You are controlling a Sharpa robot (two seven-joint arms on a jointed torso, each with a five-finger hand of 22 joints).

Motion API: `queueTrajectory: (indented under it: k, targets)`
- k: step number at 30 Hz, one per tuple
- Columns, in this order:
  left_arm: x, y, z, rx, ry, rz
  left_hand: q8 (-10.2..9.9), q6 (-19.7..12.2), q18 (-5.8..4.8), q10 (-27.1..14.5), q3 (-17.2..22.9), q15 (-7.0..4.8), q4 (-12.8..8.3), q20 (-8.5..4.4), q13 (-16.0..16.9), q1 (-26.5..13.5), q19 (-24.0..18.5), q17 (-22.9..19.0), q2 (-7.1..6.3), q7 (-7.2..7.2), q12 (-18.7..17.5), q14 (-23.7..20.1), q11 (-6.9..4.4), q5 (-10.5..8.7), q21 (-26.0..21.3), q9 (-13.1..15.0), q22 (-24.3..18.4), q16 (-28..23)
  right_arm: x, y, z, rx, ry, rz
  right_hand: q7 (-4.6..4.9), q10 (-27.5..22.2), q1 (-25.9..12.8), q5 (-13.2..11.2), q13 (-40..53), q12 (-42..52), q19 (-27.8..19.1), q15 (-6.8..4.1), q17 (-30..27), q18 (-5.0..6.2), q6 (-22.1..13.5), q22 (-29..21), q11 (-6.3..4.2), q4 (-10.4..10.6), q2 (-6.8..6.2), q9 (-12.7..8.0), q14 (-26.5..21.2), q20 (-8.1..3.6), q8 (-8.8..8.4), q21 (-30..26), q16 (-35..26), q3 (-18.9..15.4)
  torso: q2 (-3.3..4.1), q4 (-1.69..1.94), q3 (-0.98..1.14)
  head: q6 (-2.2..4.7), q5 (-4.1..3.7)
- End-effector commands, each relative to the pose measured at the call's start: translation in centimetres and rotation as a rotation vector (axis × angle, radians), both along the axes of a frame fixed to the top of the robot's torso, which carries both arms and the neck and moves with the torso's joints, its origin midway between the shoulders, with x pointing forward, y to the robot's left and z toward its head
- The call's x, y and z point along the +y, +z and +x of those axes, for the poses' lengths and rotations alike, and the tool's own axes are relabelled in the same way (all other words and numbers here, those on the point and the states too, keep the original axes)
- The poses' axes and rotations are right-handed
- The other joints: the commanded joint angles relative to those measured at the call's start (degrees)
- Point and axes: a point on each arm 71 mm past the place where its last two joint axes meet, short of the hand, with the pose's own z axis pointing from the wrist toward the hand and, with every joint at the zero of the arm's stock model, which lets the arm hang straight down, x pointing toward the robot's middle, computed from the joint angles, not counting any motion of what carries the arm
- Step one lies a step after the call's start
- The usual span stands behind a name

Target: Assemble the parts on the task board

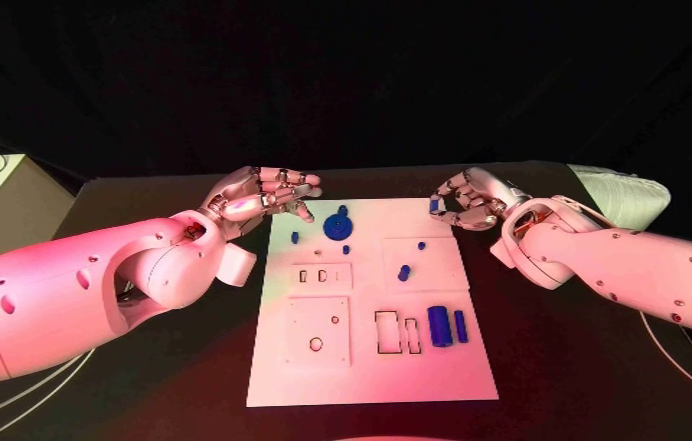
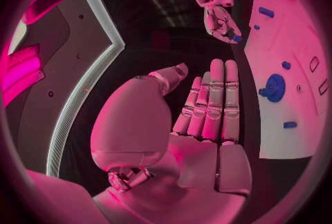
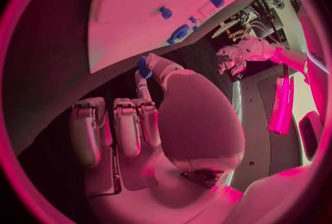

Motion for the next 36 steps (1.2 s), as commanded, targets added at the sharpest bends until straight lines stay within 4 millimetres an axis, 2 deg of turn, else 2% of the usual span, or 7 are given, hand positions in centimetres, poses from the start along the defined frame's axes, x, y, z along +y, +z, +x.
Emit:
queueTrajectory:
  k: [1,7,9,16,25,36]
  targets:
    - [-0.2,0.1,0.0,-0.006,-0.020,-0.006,0.01,-0.43,0.14,-0.42,0.15,-0.05,-0.34,-0.03,0.02,-0.14,-0.50,-0.06,0.53,1.27,-0.28,-0.30,-0.03,-0.29,0.34,-0.07,0.10,0.35,0.9,0.7,-0.3,0.040,-0.051,0.024,-0.37,6.01,-0.67,-0.39,15.10,0.23,5.88,-0.40,15.08,-0.83,0.20,15.06,-0.38,-0.08,-0.32,1.13,5.97,-0.42,0.31,0.30,0.20,0.05,-0.30,-0.21,-0.13,-0.08,0.22]
    - [-0.2,0.0,0.1,-0.005,-0.018,-0.005,0.01,-0.43,0.14,-0.42,0.15,-0.05,-0.34,-0.03,0.02,-0.14,-0.50,-0.06,0.53,1.27,-0.28,-0.30,-0.03,-0.29,0.34,-0.07,0.10,0.35,4.9,1.7,-2.0,0.067,0.023,0.054,-0.37,6.01,-0.87,-0.41,15.10,0.23,5.88,-0.41,15.08,-0.83,0.18,15.06,-0.38,-0.05,-0.39,1.15,5.97,-0.44,0.35,0.30,0.20,0.06,-0.68,-0.25,-0.32,-0.39,0.50]
    - [-0.2,0.0,0.1,-0.005,-0.018,-0.004,0.01,-0.43,0.14,-0.42,0.15,-0.05,-0.34,-0.03,0.02,-0.14,-0.50,-0.06,0.53,1.27,-0.28,-0.30,-0.03,-0.29,0.34,-0.07,0.10,0.35,7.3,1.9,-3.0,0.060,0.084,0.042,-0.40,6.01,-0.93,-0.35,15.10,0.23,5.88,-0.41,15.08,-0.83,0.18,15.06,-0.40,-0.03,-0.30,1.17,5.97,-0.45,0.39,0.30,0.20,0.15,-0.83,-0.18,-0.40,-0.52,0.43]
    - [-0.2,-0.1,0.2,-0.004,-0.015,-0.002,-0.02,-0.50,0.14,-0.49,0.20,-0.03,-0.43,-0.01,0.02,-0.07,-0.59,-0.09,0.56,1.30,-0.29,-0.34,0.00,-0.29,0.47,-0.09,0.18,0.38,12.6,1.5,-5.3,0.011,0.183,-0.030,-0.43,6.01,-1.01,-0.37,15.10,0.23,5.88,-0.42,15.08,-0.83,0.12,15.06,-0.43,-0.03,-0.16,1.18,5.97,-0.47,0.43,0.30,0.20,0.32,-1.25,-0.04,-0.73,-0.70,0.59]
    - [0.0,-0.2,0.4,0.017,-0.003,-0.021,0.00,-0.51,0.12,-0.50,0.05,0.07,-0.17,0.07,0.04,-0.49,-0.79,-0.12,0.61,1.34,-0.24,-0.35,0.05,-0.41,0.65,-0.10,0.30,0.48,16.2,-0.5,-6.5,0.002,0.186,-0.093,-0.40,6.01,-1.28,-0.46,15.10,0.23,5.88,-0.43,15.08,-0.83,0.01,15.06,-0.43,0.00,-0.30,1.19,5.97,-0.49,0.45,0.30,0.20,0.35,-1.41,-0.17,-0.88,-1.09,1.14]
    - [-0.2,-0.2,0.4,0.025,-0.005,-0.029,0.00,-0.51,0.12,-0.50,0.05,0.07,-0.17,0.07,0.04,-0.49,-0.79,-0.12,0.61,1.34,-0.24,-0.35,0.05,-0.41,0.65,-0.10,0.30,0.48,18.6,-2.4,-7.3,0.022,0.193,-0.122,-0.41,6.01,-1.43,-0.46,15.10,0.23,5.88,-0.43,15.08,-0.83,-0.02,15.06,-0.43,0.03,-0.38,1.20,5.97,-0.49,0.47,0.30,0.20,0.35,-1.19,0.01,-0.77,-1.74,1.42]
